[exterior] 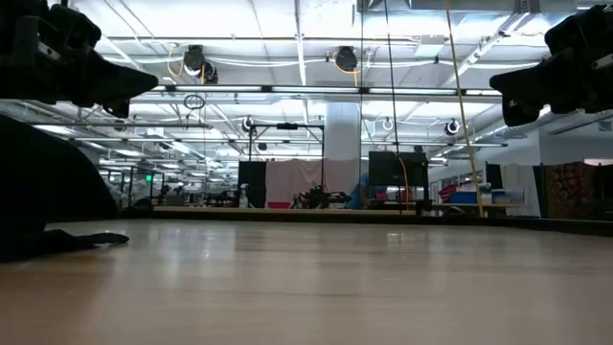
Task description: Roll napkin
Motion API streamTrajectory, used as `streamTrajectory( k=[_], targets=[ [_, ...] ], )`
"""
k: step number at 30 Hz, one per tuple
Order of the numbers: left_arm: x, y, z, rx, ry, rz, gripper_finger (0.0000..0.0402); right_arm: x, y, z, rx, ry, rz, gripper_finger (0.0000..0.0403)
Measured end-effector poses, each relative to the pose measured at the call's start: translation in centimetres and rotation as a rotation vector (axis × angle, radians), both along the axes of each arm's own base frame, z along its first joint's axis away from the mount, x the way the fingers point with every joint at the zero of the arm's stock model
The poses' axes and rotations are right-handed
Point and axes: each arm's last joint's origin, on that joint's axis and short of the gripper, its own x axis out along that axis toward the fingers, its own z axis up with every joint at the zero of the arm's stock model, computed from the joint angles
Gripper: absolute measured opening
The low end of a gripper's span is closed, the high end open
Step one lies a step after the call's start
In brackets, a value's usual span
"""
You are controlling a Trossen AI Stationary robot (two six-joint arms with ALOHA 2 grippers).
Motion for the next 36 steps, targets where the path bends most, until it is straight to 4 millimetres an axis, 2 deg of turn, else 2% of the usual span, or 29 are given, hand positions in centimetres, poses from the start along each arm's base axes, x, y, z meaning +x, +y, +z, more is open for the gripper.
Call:
streamTrajectory(
  k=[26, 31, 36],
  targets=[
    [0.0, 0.0, 0.0, 0.000, 0.000, -0.001, 0.0022, 0.0, 0.0, 0.1, 0.000, -0.015, 0.000, 0.0000],
    [0.0, 0.0, 0.0, 0.000, -0.001, -0.001, 0.0022, 0.0, 0.0, 0.0, 0.050, 0.004, 0.001, 0.0000],
    [0.0, 0.0, 0.0, 0.000, -0.002, 0.000, 0.0022, -0.1, 0.0, 1.3, 0.066, 0.014, 0.004, 0.0000]
  ],
)
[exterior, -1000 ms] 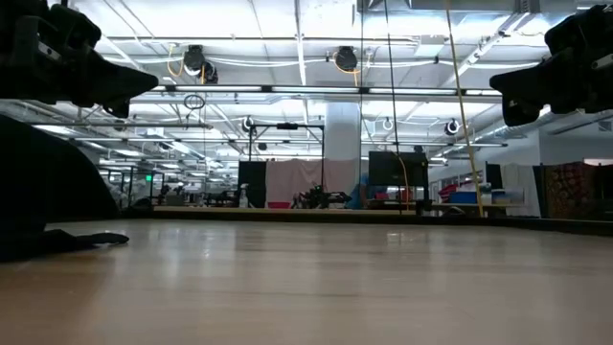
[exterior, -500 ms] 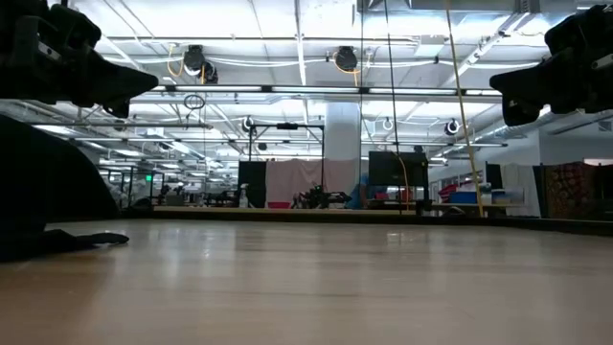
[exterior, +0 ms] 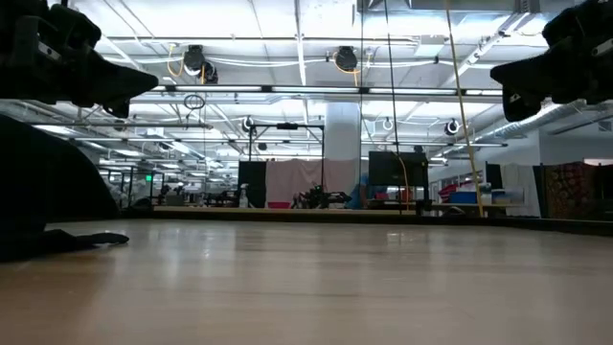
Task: Roll napkin
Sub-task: Fold the black napkin
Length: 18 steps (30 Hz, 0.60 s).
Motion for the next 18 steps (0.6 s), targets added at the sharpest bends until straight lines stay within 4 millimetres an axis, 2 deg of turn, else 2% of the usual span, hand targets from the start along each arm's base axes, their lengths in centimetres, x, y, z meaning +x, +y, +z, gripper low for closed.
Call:
streamTrajectory(
  k=[3, 7, 18],
  targets=[
    [0.0, 0.0, 0.0, 0.000, -0.006, 0.001, 0.0022, -0.1, 0.0, 1.7, 0.038, 0.033, -0.010, 0.0000],
    [0.0, 0.0, 0.1, 0.000, -0.012, 0.006, 0.0022, -0.1, -0.1, 5.1, 0.071, 0.089, -0.053, 0.0000],
    [0.0, 0.3, 0.2, -0.003, -0.024, 0.104, 0.0022, 1.3, -0.2, 17.8, 0.102, 0.066, -0.054, 0.0000]
  ],
)
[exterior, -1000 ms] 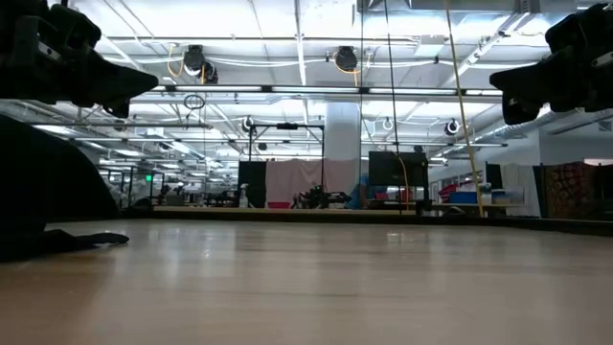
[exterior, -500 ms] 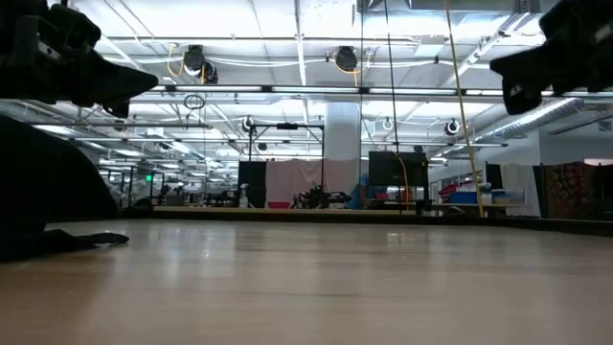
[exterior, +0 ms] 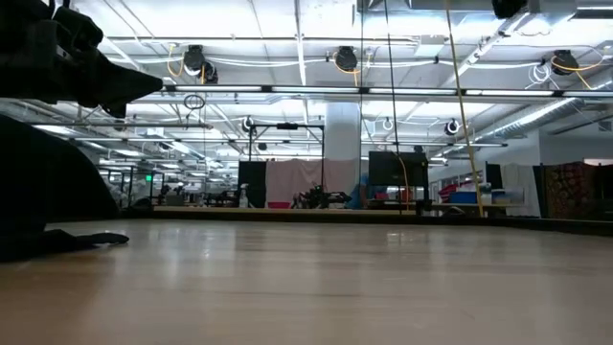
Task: Roll napkin
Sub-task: Fold the black napkin
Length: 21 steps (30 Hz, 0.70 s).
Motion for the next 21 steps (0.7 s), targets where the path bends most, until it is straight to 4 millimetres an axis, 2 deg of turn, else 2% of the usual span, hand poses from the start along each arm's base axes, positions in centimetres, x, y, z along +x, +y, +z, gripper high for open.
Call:
streamTrajectory(
  k=[4, 8, 10, 14, 21],
  targets=[
    [0.0, 0.0, 0.0, 0.000, 0.000, 0.000, 0.0022, 1.3, 0.0, 3.1, 0.007, 0.000, 0.001, 0.0000],
    [0.0, 0.0, 0.0, 0.000, 0.000, 0.000, 0.0022, 3.3, 0.0, 3.7, 0.007, 0.038, 0.004, 0.0000],
    [0.0, 0.0, 0.0, -0.003, 0.000, 0.000, 0.0022, 4.4, 0.0, 3.2, 0.007, 0.079, 0.004, 0.0000],
    [0.0, 0.0, 0.1, -0.144, -0.029, -0.011, 0.0022, 6.6, 0.1, 1.7, 0.000, 0.191, 0.005, 0.0000],
    [0.0, 0.0, 0.3, -0.170, -0.043, -0.004, 0.0022, 10.2, 0.5, -1.8, 0.005, 0.444, 0.021, 0.0000]
  ],
)
